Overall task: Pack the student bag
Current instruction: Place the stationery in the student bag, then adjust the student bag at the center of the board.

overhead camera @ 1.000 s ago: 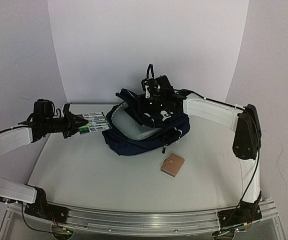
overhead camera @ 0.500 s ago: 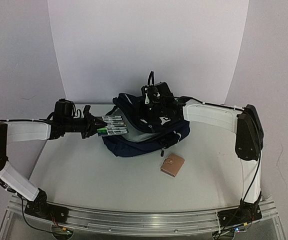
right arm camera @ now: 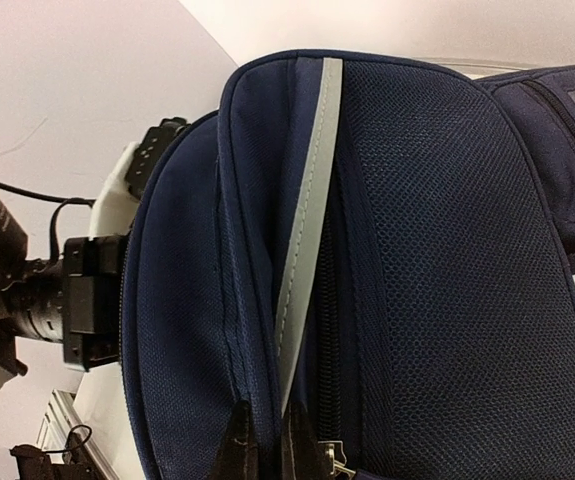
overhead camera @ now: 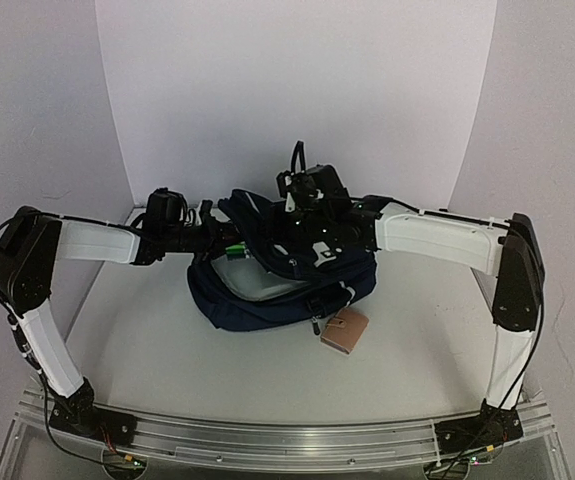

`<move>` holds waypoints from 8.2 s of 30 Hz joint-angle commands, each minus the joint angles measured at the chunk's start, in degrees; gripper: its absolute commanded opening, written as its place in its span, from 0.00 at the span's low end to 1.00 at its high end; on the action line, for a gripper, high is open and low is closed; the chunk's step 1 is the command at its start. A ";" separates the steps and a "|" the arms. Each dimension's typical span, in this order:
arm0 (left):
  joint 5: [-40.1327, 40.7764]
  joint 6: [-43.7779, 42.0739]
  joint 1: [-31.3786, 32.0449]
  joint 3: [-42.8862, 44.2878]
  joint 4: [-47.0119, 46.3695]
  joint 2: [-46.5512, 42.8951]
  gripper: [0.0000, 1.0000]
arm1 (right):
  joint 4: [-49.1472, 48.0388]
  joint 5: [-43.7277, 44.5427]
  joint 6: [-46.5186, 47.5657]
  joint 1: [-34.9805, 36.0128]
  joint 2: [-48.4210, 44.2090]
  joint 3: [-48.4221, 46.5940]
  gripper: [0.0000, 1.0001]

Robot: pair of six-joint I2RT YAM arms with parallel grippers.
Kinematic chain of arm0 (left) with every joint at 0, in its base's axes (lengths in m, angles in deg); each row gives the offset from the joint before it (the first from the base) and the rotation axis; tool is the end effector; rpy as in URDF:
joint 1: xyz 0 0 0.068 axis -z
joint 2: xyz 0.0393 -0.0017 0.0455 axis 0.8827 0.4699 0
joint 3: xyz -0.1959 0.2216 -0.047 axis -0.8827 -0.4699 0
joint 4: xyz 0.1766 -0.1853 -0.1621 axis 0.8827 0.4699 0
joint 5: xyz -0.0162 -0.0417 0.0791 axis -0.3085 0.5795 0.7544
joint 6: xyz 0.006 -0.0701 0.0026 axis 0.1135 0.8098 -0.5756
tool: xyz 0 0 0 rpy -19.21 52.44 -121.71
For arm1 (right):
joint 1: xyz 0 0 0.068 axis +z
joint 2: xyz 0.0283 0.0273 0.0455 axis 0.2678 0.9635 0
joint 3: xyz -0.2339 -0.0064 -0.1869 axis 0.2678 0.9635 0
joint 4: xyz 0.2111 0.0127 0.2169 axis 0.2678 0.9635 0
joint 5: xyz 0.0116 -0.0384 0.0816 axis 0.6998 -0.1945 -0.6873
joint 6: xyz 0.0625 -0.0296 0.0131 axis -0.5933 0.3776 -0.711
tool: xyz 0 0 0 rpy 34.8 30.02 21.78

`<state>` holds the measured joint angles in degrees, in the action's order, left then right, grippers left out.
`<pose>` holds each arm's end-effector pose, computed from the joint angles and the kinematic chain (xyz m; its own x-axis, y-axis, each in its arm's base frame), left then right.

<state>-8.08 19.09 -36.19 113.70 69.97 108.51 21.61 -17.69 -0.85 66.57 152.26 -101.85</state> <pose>0.3784 -0.2210 0.2137 -0.9009 -0.3019 -0.3119 0.1704 0.4150 -0.8937 0.3376 0.4267 0.3107 -0.6820 0.0247 -0.7309 -0.5470 0.6462 0.5322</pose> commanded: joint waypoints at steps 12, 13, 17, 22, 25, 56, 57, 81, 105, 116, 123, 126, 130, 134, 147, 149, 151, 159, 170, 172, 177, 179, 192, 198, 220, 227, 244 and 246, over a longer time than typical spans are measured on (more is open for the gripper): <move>13.62 -5.70 6.29 19.77 -2.57 16.65 0.00 | -8.57 1.96 0.11 1.62 -7.88 3.56 0.00; 14.14 -6.07 6.76 21.24 -2.31 18.01 0.00 | -8.56 2.91 0.21 1.69 -8.16 3.95 0.00; 17.39 -7.94 7.18 22.73 0.32 19.00 0.13 | -8.58 6.33 0.61 1.82 -9.78 5.96 0.00; 21.66 -12.24 7.19 19.37 5.40 13.41 0.43 | -8.42 10.36 0.87 1.87 -11.01 7.43 0.00; 24.41 -13.81 7.18 15.87 7.89 8.93 0.56 | -8.34 11.00 1.09 1.85 -10.92 7.44 0.00; 20.33 -14.46 10.87 22.24 7.47 17.69 0.21 | -7.75 11.22 1.03 1.80 -8.97 7.89 0.00; 20.86 -14.70 10.87 21.72 7.73 17.06 0.22 | -7.64 11.43 1.09 1.84 -8.92 8.03 0.00; 40.56 -21.53 -1.15 -2.57 36.74 -26.36 0.87 | 3.05 9.98 -0.29 -17.12 -18.99 24.85 0.98; 4.35 -41.52 -2.29 41.40 32.19 22.78 0.97 | -27.55 -11.55 -15.39 -22.00 -13.47 46.79 0.90; -0.15 -35.49 -2.09 12.19 23.42 5.61 0.95 | -31.12 -12.64 -3.69 -18.38 5.19 25.05 0.74; -3.94 -27.20 1.12 -6.01 15.72 -9.89 0.95 | -27.43 -11.14 1.24 -16.32 17.79 6.82 0.82; -0.82 -25.97 1.92 -8.67 20.85 -14.91 0.95 | -24.76 -8.21 4.14 -16.32 17.75 3.44 0.91; 10.14 -24.47 0.14 -9.63 29.15 -22.86 0.99 | -19.41 -2.56 8.19 -16.32 13.30 3.55 0.98; 14.61 -23.71 -3.08 -7.04 36.05 -25.20 1.00 | -14.47 1.70 9.80 -16.31 6.22 8.67 0.98; 13.35 -25.08 -3.55 -0.82 34.80 -17.85 1.00 | -11.96 -8.02 -2.75 -12.32 -11.67 30.62 0.97; 11.63 -24.98 -3.55 -0.84 33.98 -15.59 1.00 | -12.69 -8.99 -4.83 -10.52 -11.48 31.90 0.94; 8.92 -24.79 -3.54 -1.07 32.56 -13.67 0.97 | -14.56 -10.79 -6.74 -9.16 -10.52 32.73 0.85; -1.37 -24.55 1.33 -2.41 23.65 -11.88 0.71 | -23.43 -9.90 -11.42 -7.57 -6.54 33.63 0.42; 3.24 -25.06 7.53 -0.52 26.69 -14.08 0.70 | -24.30 -10.06 -1.79 -18.64 2.44 21.07 0.21; 5.84 -25.98 7.53 -0.16 29.94 -16.54 0.75 | -22.72 -9.79 0.62 -19.81 1.81 19.38 0.32; 13.78 -29.12 6.52 -1.18 37.69 -22.96 0.86 | -16.55 -5.71 5.18 -19.99 -3.28 19.27 0.64; 14.61 -29.90 4.70 -2.99 38.31 -24.91 0.88 | -15.49 -6.23 3.92 -19.98 -5.98 21.33 0.71; 8.37 -31.58 -2.17 -10.04 24.80 -21.42 0.77 | -22.35 -21.04 -17.22 -14.24 -16.51 35.08 0.66; 3.93 -27.84 -2.90 -7.52 18.93 -16.07 0.76 | -26.69 -21.65 -22.16 -10.30 -13.83 37.78 0.57; -2.11 -29.42 -2.92 -5.58 16.77 -9.25 0.81 | -30.71 -14.80 -24.32 -7.27 -7.44 35.06 0.41; 1.57 -37.66 -2.93 -7.95 18.99 -14.27 0.89 | -30.91 -11.36 -21.39 -8.09 -10.88 32.85 0.00; 1.30 -45.67 -2.93 -5.66 19.21 -7.90 0.45 | -29.59 -17.09 -18.02 -15.91 -6.50 26.53 0.00; 0.01 -44.95 -2.79 -5.28 18.61 -6.88 0.42 | -29.59 -16.88 -17.85 -15.86 -6.20 26.71 0.00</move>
<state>-5.21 -25.49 -39.12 105.76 90.49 99.74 -4.59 -35.80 -20.15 51.04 145.22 -72.31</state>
